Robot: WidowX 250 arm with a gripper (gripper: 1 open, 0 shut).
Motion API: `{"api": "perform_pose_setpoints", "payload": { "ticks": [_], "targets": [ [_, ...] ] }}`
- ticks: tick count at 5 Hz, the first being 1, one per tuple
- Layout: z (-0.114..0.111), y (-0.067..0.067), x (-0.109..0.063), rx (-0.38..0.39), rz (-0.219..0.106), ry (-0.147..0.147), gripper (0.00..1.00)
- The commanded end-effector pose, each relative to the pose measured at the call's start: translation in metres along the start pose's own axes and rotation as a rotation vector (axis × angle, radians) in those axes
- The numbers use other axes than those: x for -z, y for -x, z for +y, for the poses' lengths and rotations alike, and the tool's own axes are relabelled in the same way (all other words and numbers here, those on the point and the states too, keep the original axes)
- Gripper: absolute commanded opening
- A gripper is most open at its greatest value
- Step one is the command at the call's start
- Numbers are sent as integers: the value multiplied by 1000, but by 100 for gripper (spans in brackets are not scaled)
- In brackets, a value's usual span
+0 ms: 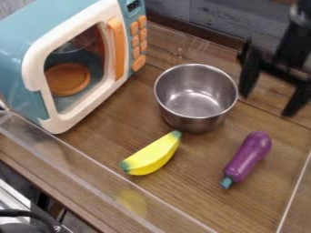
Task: Remove the eggplant from inside the silver pot and put it on the table
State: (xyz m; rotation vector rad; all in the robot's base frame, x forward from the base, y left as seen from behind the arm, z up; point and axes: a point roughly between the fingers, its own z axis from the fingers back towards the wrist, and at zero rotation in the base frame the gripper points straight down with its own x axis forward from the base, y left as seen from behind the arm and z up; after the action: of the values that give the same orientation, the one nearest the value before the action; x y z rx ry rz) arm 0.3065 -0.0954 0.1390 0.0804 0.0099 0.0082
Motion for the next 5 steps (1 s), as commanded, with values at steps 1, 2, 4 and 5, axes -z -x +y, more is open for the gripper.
{"api": "perform_pose_setpoints", "payload": {
  "ticks": [1,2,4,5],
  "targets": [
    [26,8,-48,4,-88,36,100],
    [38,22,-51,-14,-97,52,100],
    [38,21,-44,-17,-92,51,100],
    [36,21,-32,-34,-84,44,100]
  ]
}}
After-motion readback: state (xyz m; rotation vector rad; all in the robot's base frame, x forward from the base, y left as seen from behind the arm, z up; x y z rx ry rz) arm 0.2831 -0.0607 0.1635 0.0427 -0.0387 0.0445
